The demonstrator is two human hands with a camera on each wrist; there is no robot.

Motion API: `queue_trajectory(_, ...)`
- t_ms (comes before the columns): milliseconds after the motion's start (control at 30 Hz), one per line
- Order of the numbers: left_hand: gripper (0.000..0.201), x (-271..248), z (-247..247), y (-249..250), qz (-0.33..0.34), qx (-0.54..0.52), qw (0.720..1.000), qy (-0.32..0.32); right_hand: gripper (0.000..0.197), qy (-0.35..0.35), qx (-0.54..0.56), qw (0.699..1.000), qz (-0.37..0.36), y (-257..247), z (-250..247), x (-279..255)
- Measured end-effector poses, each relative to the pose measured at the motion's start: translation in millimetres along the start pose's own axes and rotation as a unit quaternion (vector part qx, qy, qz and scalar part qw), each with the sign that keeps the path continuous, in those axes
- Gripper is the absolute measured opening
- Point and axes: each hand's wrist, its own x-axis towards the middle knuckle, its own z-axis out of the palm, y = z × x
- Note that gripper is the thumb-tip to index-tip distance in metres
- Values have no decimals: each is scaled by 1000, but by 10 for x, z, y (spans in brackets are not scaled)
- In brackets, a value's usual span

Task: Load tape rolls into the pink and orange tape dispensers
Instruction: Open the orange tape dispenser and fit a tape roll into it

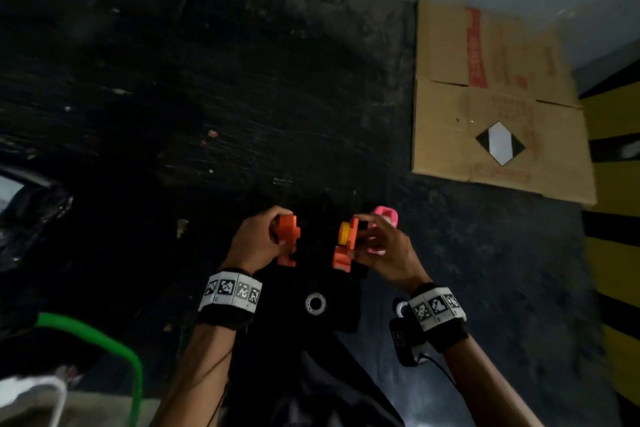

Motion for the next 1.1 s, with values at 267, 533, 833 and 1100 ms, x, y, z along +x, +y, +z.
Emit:
queue_trajectory(267,74,-642,387,-219,-97,192,977,-15,70,38,54,998,17,207,82,-822)
queue_trajectory(533,56,-789,416,356,0,2,999,41,69,38,48,998,-15,137,61,-1043)
queue_trajectory(833,27,-851,607,859,59,-168,978,-109,71,39,36,997,-50,115,-7,-1064)
queue_trajectory(1100,27,-640,1009,680,60,58,996,-22,63,107,70,991,23,325,-228,-1339)
